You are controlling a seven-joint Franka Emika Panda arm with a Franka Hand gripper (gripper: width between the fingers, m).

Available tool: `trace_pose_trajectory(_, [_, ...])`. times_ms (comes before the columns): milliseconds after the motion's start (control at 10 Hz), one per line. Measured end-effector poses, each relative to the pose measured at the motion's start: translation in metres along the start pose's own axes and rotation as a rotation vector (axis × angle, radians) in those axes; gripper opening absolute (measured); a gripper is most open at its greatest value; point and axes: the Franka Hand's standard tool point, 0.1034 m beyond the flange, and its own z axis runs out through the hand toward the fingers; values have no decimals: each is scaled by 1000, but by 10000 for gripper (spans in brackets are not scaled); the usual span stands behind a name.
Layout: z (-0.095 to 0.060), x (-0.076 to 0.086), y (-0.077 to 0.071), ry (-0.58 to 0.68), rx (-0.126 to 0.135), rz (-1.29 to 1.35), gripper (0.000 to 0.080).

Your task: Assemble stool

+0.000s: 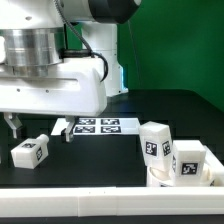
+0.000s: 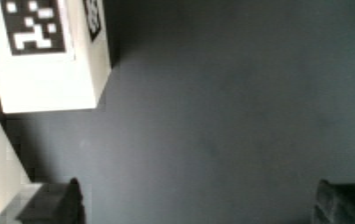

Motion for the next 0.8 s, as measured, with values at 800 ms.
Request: trace_pose_trajectory(800, [13,-20,40,-533,61,68,648])
